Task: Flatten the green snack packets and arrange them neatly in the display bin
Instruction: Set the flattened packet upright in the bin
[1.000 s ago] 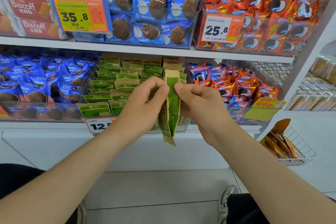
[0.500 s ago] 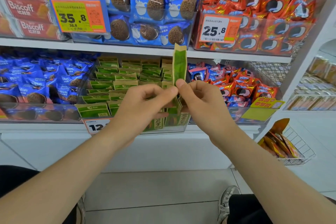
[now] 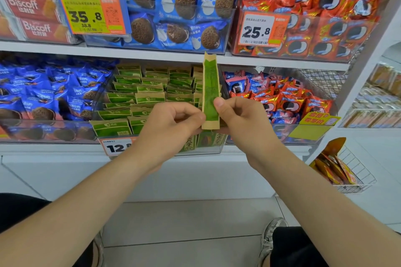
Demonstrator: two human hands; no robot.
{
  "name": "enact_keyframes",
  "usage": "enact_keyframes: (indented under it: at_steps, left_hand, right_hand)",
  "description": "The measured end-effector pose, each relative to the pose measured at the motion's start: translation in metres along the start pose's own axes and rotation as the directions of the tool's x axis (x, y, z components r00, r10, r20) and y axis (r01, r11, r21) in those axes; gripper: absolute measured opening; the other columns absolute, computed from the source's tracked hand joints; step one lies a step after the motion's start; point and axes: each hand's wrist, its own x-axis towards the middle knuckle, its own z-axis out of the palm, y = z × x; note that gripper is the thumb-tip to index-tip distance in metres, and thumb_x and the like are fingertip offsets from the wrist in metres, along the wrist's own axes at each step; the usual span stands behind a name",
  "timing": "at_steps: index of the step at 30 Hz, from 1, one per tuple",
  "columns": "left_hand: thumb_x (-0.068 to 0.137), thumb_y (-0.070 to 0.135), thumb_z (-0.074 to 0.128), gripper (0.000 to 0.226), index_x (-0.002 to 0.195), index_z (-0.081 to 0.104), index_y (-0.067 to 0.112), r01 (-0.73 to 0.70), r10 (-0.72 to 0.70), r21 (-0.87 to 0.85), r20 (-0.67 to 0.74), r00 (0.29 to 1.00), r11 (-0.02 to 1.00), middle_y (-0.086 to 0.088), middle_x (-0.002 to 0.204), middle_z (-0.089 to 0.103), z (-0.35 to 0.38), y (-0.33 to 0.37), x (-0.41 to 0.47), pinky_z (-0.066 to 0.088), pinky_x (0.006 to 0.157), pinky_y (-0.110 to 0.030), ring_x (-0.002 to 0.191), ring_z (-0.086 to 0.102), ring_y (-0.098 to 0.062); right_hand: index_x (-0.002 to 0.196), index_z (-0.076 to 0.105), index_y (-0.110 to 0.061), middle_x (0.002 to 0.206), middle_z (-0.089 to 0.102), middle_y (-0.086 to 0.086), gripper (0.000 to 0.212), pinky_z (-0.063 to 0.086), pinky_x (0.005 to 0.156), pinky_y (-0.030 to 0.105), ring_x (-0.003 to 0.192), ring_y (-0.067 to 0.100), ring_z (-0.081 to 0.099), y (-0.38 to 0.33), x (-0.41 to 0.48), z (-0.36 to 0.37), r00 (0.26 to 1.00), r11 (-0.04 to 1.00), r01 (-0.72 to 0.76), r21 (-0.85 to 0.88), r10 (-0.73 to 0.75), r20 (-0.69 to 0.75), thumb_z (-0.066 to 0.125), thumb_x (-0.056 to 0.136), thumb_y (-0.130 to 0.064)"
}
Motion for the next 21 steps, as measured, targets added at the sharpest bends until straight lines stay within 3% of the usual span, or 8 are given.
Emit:
enact_keyframes:
  at_steps: [2, 5, 8, 11, 13, 16, 18, 21]
  left_hand:
    - [0.102, 0.007, 0.068, 0.015, 0.096, 0.081, 0.010, 0.017, -0.017, -0.019, 0.008, 1.000, 1.000, -0.007, 0.099, 0.081, -0.001, 0.000, 0.001, 0.063, 0.095, -0.038, 0.101, 0.078, -0.020]
    - [0.103, 0.007, 0.066, 0.014, 0.097, 0.079, 0.009, 0.043, -0.042, -0.023, 0.036, 0.998, 0.999, -0.008, 0.100, 0.080, 0.000, -0.001, 0.001, 0.063, 0.095, -0.037, 0.102, 0.078, -0.020]
    - [0.101, 0.003, 0.065, 0.014, 0.092, 0.075, 0.004, 0.070, -0.069, -0.071, 0.015, 0.997, 0.995, -0.013, 0.099, 0.079, 0.002, 0.000, -0.002, 0.064, 0.094, -0.037, 0.100, 0.078, -0.021]
    - [0.102, 0.000, 0.058, 0.019, 0.084, 0.064, 0.002, 0.080, -0.088, -0.213, -0.028, 0.996, 0.974, -0.021, 0.108, 0.078, 0.002, 0.005, 0.000, 0.064, 0.092, -0.037, 0.102, 0.079, -0.024]
    - [0.104, 0.000, 0.054, 0.021, 0.084, 0.058, 0.004, 0.102, -0.110, -0.308, -0.010, 0.994, 0.946, -0.023, 0.112, 0.077, 0.003, 0.007, 0.001, 0.064, 0.092, -0.039, 0.104, 0.078, -0.026]
    - [0.105, 0.001, 0.053, 0.015, 0.092, 0.058, 0.004, 0.149, -0.156, -0.392, 0.015, 0.988, 0.908, -0.020, 0.109, 0.079, 0.005, 0.008, 0.000, 0.065, 0.084, -0.034, 0.101, 0.079, -0.026]
    - [0.105, 0.006, 0.058, 0.009, 0.100, 0.062, 0.000, 0.178, -0.185, -0.428, 0.026, 0.982, 0.886, -0.019, 0.108, 0.080, 0.004, 0.009, 0.000, 0.066, 0.082, -0.033, 0.101, 0.080, -0.028]
    - [0.101, 0.027, 0.069, 0.032, 0.122, 0.069, 0.002, 0.210, -0.196, -0.405, 0.076, 0.978, 0.890, -0.016, 0.110, 0.080, 0.000, 0.012, 0.000, 0.065, 0.088, -0.038, 0.103, 0.079, -0.028]
  right_hand:
    - [0.097, 0.073, 0.000, 0.100, 0.081, 0.011, 0.030, 0.066, 0.086, 0.047, 0.095, 0.028, 0.079, -0.003, -0.001, 0.000, 0.994, 0.983, -0.105, 0.148, 0.101, 0.032, 0.061, 0.107, -0.026]
    - [0.098, 0.074, 0.003, 0.103, 0.081, 0.011, 0.033, 0.066, 0.088, 0.044, 0.100, 0.028, 0.079, -0.004, -0.004, 0.000, 0.978, 0.952, -0.208, 0.226, 0.199, 0.061, 0.063, 0.106, -0.027]
    - [0.095, 0.078, -0.003, 0.099, 0.081, 0.012, 0.031, 0.065, 0.088, 0.050, 0.099, 0.035, 0.077, -0.002, -0.004, 0.001, 0.994, 0.986, -0.112, 0.122, 0.113, -0.002, 0.068, 0.103, -0.032]
    - [0.116, 0.072, -0.014, 0.111, 0.079, 0.007, 0.040, 0.064, 0.088, 0.047, 0.105, 0.029, 0.076, -0.003, 0.000, 0.001, 0.985, 0.958, -0.152, 0.241, 0.168, -0.047, 0.069, 0.099, -0.050]
    - [0.129, 0.068, -0.018, 0.116, 0.080, 0.001, 0.041, 0.058, 0.086, 0.040, 0.106, 0.020, 0.075, -0.008, 0.001, -0.001, 0.965, 0.919, -0.261, 0.295, 0.260, 0.041, 0.067, 0.101, -0.049]
    - [0.122, 0.073, -0.018, 0.111, 0.081, -0.001, 0.024, 0.057, 0.094, 0.041, 0.107, 0.020, 0.075, -0.012, -0.003, -0.002, 0.953, 0.911, -0.299, 0.283, 0.270, 0.135, 0.063, 0.106, -0.034]
    - [0.122, 0.072, -0.018, 0.111, 0.081, 0.000, 0.021, 0.062, 0.093, 0.043, 0.106, 0.022, 0.077, -0.013, -0.003, -0.003, 0.971, 0.929, -0.239, 0.284, 0.230, 0.064, 0.066, 0.105, -0.030]
    - [0.120, 0.069, -0.017, 0.100, 0.082, 0.000, 0.024, 0.067, 0.078, 0.036, 0.090, 0.016, 0.080, -0.017, -0.003, -0.005, 0.982, 0.968, -0.154, 0.197, 0.171, -0.074, 0.076, 0.098, -0.027]
